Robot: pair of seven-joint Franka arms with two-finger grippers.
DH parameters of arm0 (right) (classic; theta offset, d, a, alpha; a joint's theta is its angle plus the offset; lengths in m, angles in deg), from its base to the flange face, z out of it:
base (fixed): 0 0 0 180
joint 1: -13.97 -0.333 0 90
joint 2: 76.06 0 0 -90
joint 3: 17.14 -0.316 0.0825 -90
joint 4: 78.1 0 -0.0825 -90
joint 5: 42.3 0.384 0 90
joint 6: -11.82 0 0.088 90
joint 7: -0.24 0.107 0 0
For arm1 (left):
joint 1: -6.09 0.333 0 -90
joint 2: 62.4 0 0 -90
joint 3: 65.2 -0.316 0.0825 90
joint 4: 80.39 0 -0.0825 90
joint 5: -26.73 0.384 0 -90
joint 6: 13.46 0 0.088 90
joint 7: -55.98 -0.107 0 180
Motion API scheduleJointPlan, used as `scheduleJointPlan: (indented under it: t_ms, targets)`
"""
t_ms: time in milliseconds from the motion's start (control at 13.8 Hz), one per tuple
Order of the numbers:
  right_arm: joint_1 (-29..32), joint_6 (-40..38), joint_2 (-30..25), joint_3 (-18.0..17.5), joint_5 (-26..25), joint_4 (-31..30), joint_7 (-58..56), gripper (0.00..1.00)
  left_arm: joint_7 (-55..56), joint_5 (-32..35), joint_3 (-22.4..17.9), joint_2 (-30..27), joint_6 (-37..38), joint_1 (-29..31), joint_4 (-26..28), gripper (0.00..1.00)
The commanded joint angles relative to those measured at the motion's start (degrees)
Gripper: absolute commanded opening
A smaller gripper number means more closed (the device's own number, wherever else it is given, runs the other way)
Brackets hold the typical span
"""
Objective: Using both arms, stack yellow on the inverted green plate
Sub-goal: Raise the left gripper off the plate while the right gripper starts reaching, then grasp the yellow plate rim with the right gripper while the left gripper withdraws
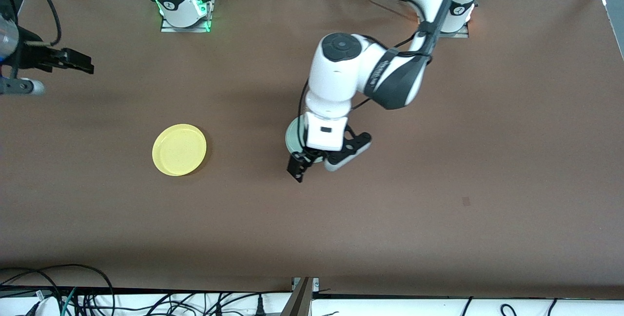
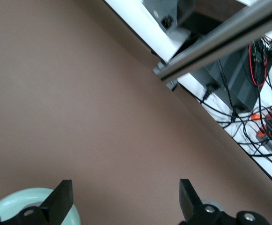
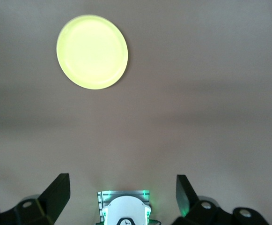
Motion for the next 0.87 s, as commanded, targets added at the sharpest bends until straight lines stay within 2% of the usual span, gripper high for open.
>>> scheduleJointPlan:
  t_ms: [0,145,364,436,582,655,727,800]
  targets:
    - [-0.9,5.93,9.63,-0.49,-0.36,0.85,-0.04,1.0,-10.83,-6.27,0.91,-6.48,8.01,4.83,1.21,1.0]
    - [-0.91,16.91,13.34,-0.49,-0.18,-2.3,-0.04,1.0,-19.88,-10.5,0.91,-10.26,16.26,8.87,1.21,1.0]
    - [-0.65,38.88,13.88,-0.31,3.86,-15.2,0.05,0.99,-28.86,-12.26,0.91,-14.92,26.56,13.36,1.21,1.0]
    - [-0.56,42.68,14.49,-0.31,3.95,-18.02,0.05,0.91,-32.37,-13.67,0.91,-16.24,29.63,15.37,1.21,1.0]
    - [0.31,45.17,16.5,-0.05,5.08,-19.28,-0.04,0.87,-39.75,-14.29,0.82,-18.79,35.96,18.89,1.21,1.0]
    - [0.76,46.05,17.91,-0.05,8.31,-19.28,-0.39,0.82,-43.1,-14.3,0.73,-19.5,39.3,20.3,1.21,1.0]
    - [0.93,47.8,19.23,-0.05,12.87,-19.37,-1.35,0.71,-45.74,-14.3,0.38,-20.29,42.73,21.53,1.21,1.0]
    - [1.11,49.04,20.63,0.04,14.83,-19.37,-3.97,0.68,-48.11,-13.69,0.12,-22.38,43.98,22.5,1.82,1.0]
